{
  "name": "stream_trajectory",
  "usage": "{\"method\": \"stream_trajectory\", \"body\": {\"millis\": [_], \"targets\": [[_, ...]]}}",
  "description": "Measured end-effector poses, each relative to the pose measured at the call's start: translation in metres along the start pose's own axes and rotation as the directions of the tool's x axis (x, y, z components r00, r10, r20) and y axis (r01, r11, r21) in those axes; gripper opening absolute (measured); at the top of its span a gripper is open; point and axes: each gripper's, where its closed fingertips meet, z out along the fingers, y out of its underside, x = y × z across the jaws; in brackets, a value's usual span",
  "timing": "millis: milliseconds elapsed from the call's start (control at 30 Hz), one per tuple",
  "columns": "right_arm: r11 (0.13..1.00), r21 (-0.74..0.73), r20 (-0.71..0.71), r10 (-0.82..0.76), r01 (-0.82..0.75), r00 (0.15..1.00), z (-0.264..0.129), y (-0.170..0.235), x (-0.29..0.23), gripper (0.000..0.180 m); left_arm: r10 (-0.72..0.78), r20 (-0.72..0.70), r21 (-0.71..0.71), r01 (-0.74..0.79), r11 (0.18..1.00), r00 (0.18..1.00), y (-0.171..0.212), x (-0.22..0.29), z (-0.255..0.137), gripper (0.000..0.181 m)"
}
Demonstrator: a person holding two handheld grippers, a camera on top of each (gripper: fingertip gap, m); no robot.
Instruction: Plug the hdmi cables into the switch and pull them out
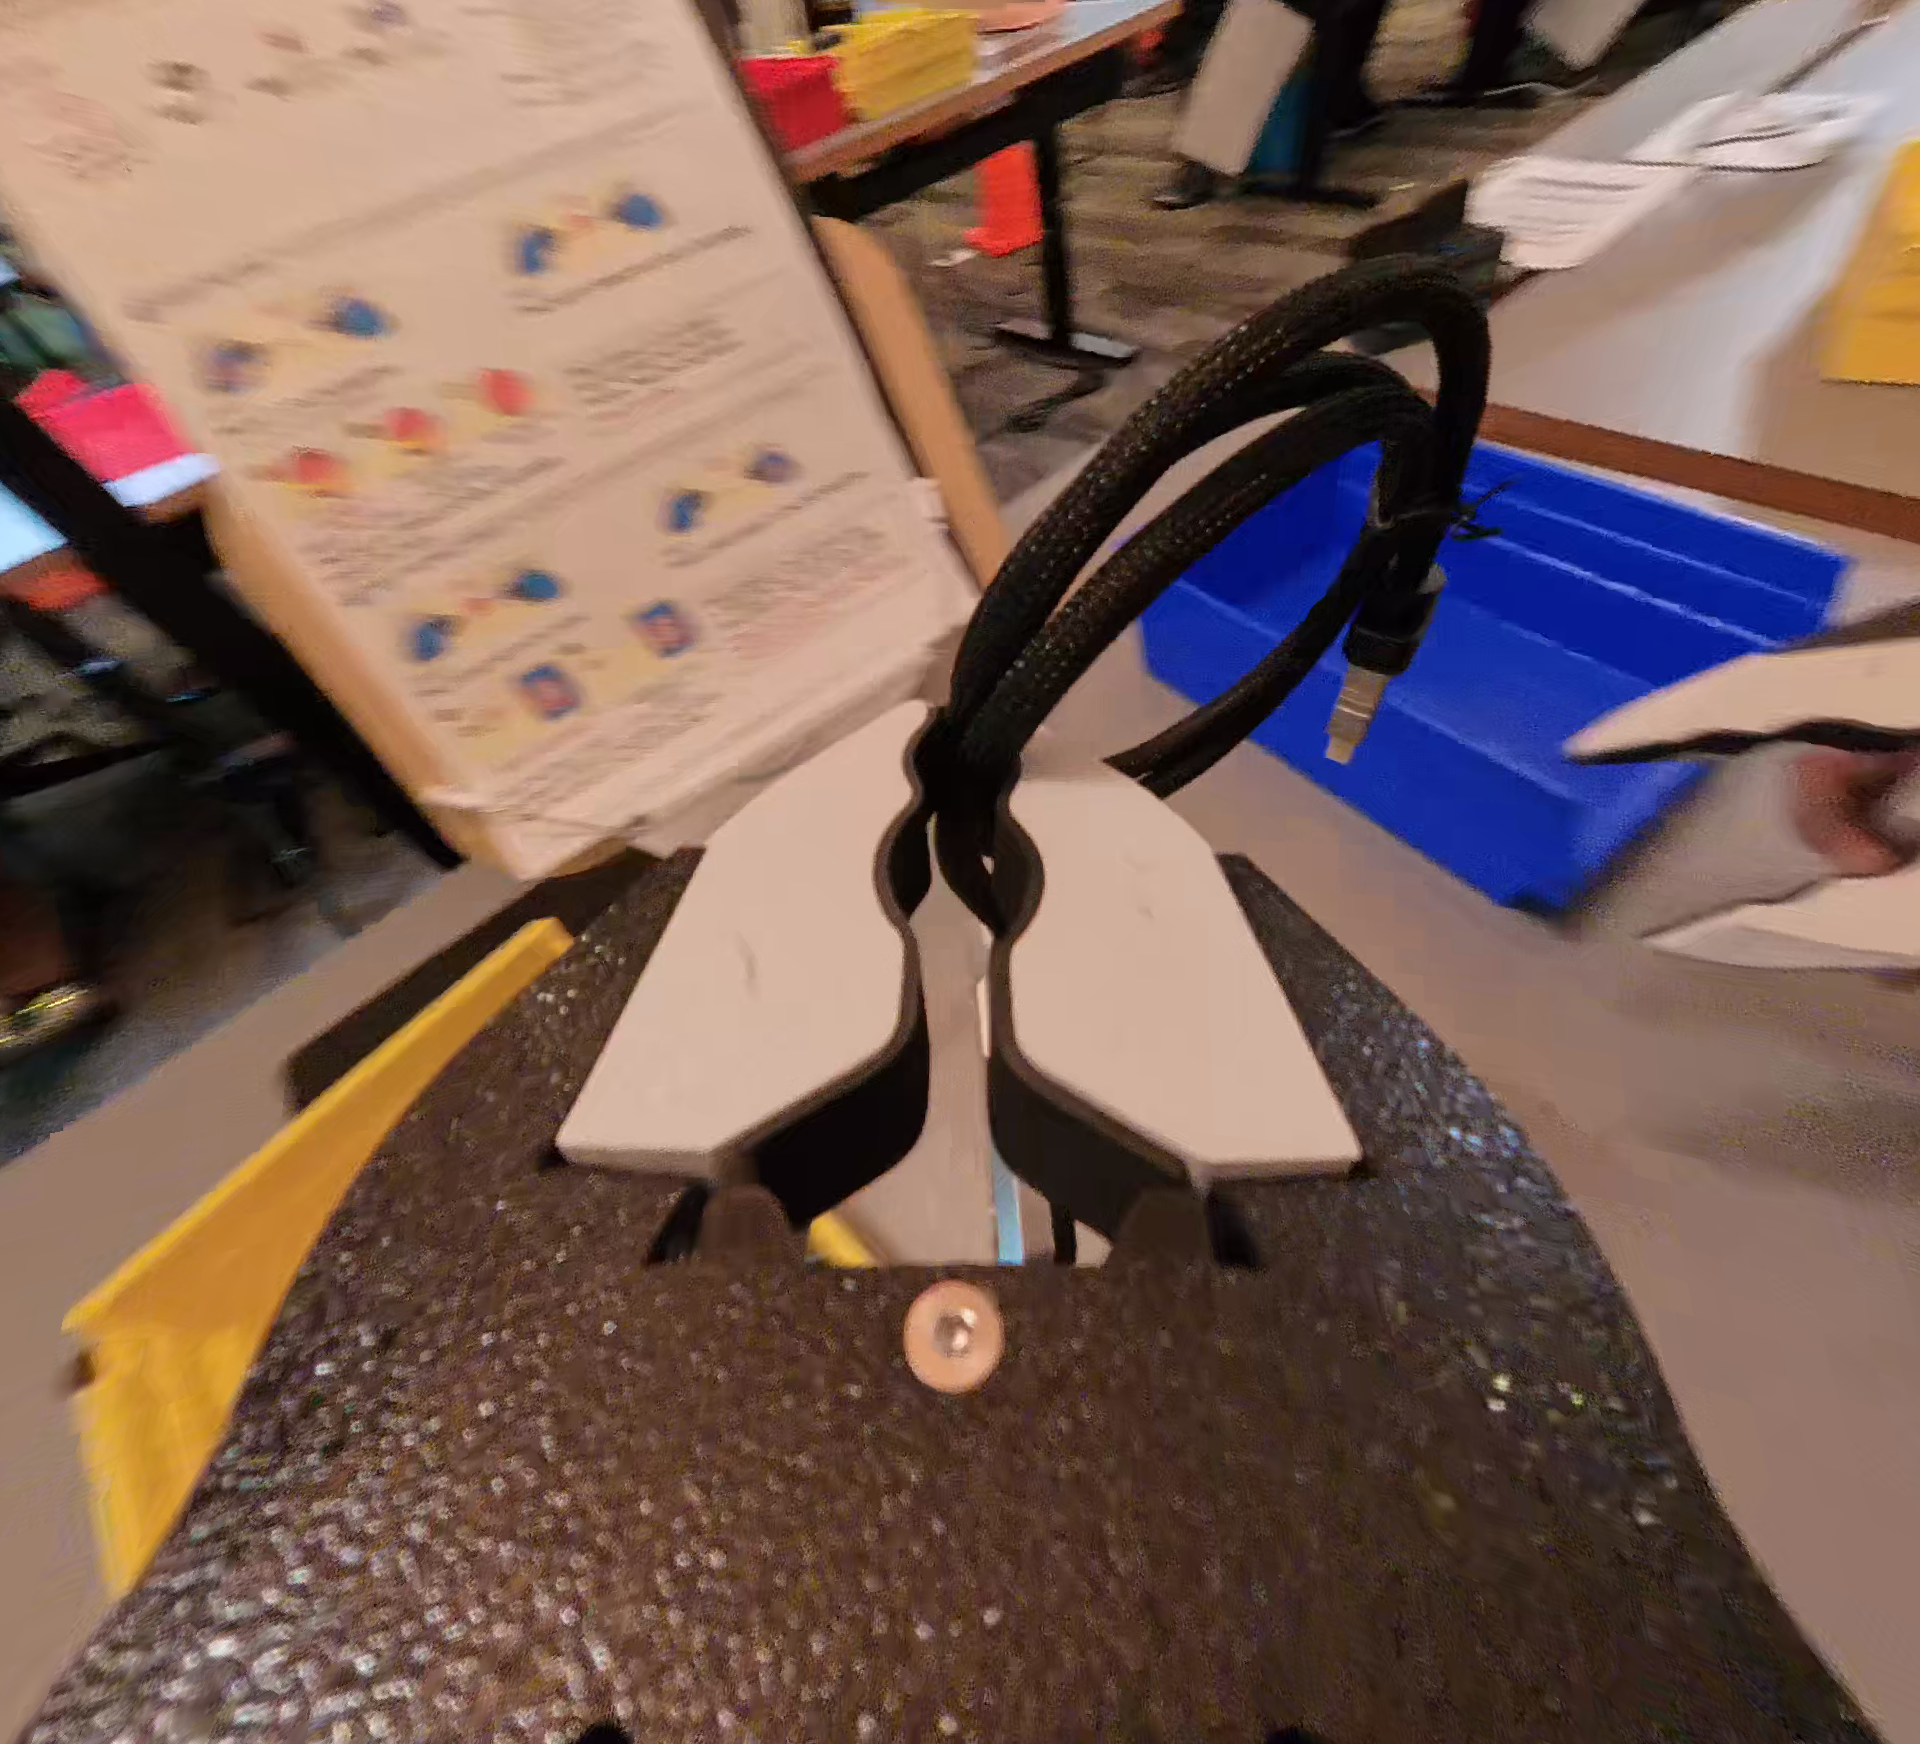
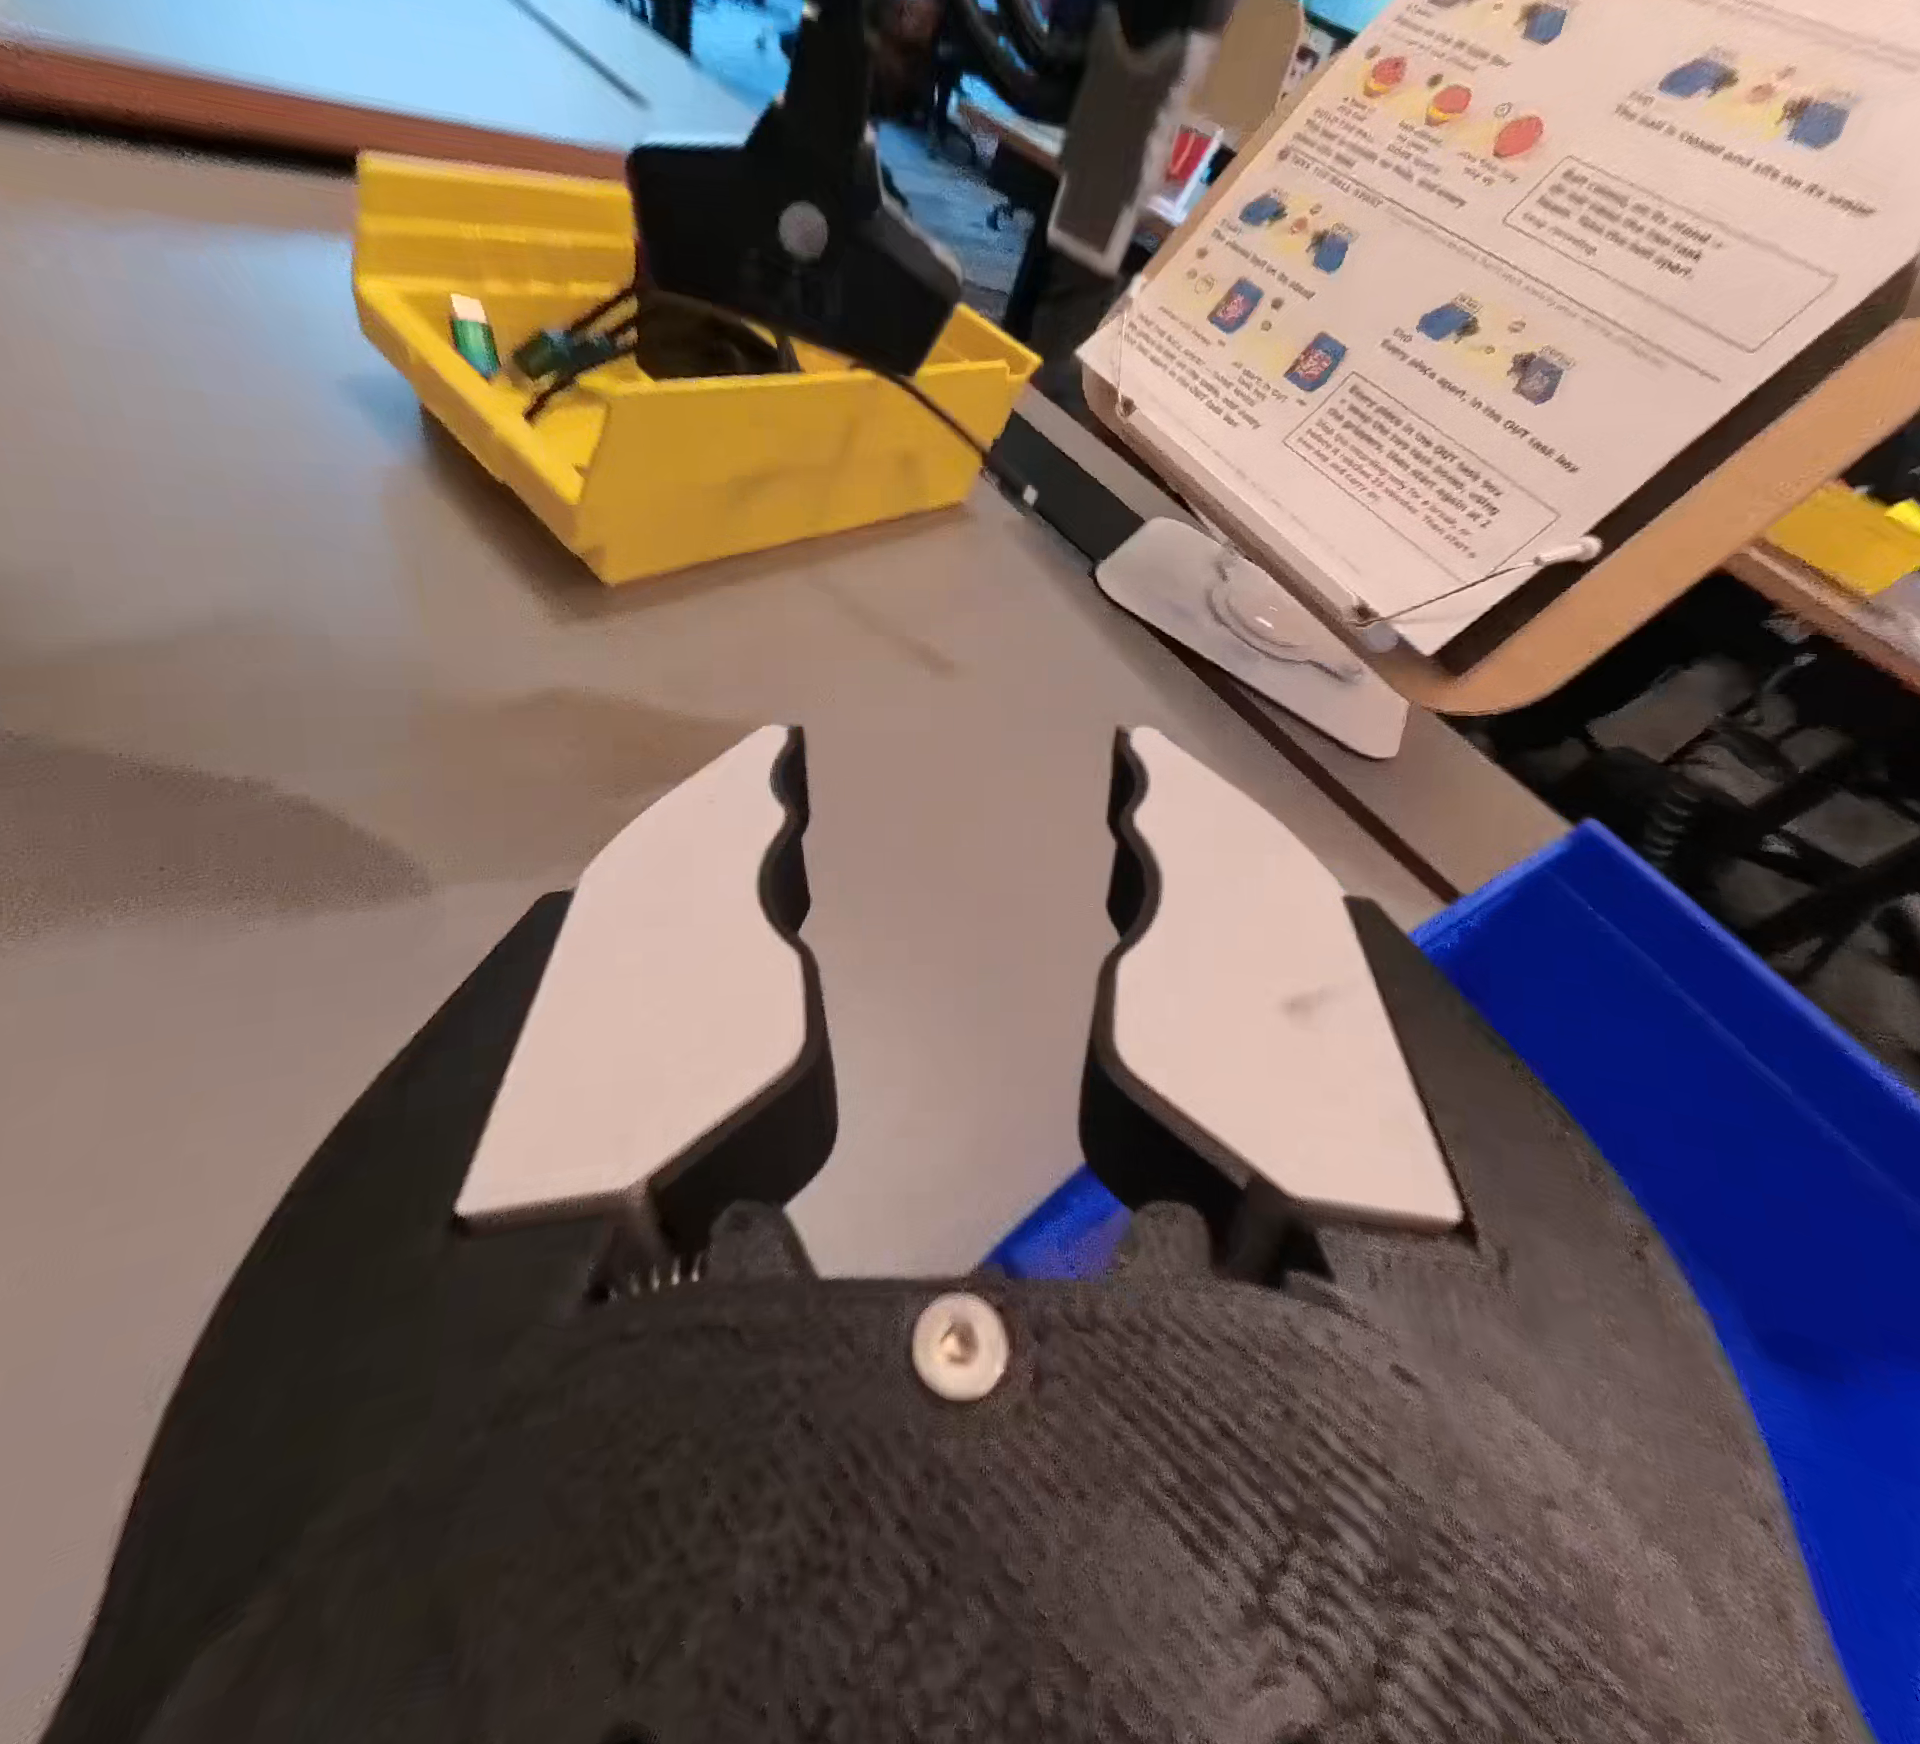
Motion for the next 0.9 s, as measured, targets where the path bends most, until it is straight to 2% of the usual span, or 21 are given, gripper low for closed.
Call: {"method": "stream_trajectory", "body": {"millis": [67, 133, 267, 367, 500, 700, 733, 800, 900], "targets": [[0.998, -0.027, -0.069, -0.063, 0.061, 0.996, -0.006, 0.003, 0.012, 0.058, 0.021, -0.032, -0.015, -0.021, 1.0, 0.999, 0.015, 0.035, 0.009, 0.006], [0.999, -0.014, -0.116, -0.039, 0.037, 0.992, -0.018, 0.0, 0.028, 0.058, 0.081, -0.033, -0.047, -0.083, 0.995, 0.996, 0.034, 0.06, 0.017, 0.006], [0.993, 0.121, -0.06, 0.015, -0.007, 0.998, -0.04, -0.016, 0.036, 0.055, 0.079, -0.114, -0.124, -0.093, 0.988, 0.99, 0.076, 0.102, 0.032, 0.006], [0.992, 0.128, -0.059, 0.012, -0.005, 0.998, -0.046, -0.018, 0.04, 0.056, 0.07, -0.178, -0.169, -0.1, 0.981, 0.982, 0.097, 0.128, 0.033, 0.006], [0.983, 0.185, 0.108, -0.038, 0.018, 0.993, -0.049, -0.03, 0.009, 0.058, 0.068, -0.229, -0.203, -0.116, 0.972, 0.971, 0.108, 0.149, 0.026, 0.006], [0.986, 0.152, 0.29, 0.027, -0.074, 0.957, -0.038, -0.029, -0.025, 0.063, -0.023, -0.335, -0.204, -0.049, 0.978, 0.942, 0.108, 0.169, 0.019, 0.006], [0.989, 0.138, 0.312, 0.016, -0.062, 0.95, -0.036, -0.026, -0.031, 0.058, -0.014, -0.335, -0.206, -0.059, 0.977, 0.942, 0.109, 0.17, 0.019, 0.006], [0.993, 0.112, 0.345, 0.002, -0.043, 0.939, -0.034, -0.025, -0.039, 0.017, 0.02, -0.311, -0.209, -0.089, 0.974, 0.95, 0.108, 0.167, 0.021, 0.006], [0.992, 0.124, 0.284, -0.005, -0.031, 0.959, -0.031, -0.033, -0.035, 0.015, 0.043, -0.291, -0.179, -0.099, 0.979, 0.956, 0.102, 0.161, 0.021, 0.006]]}}
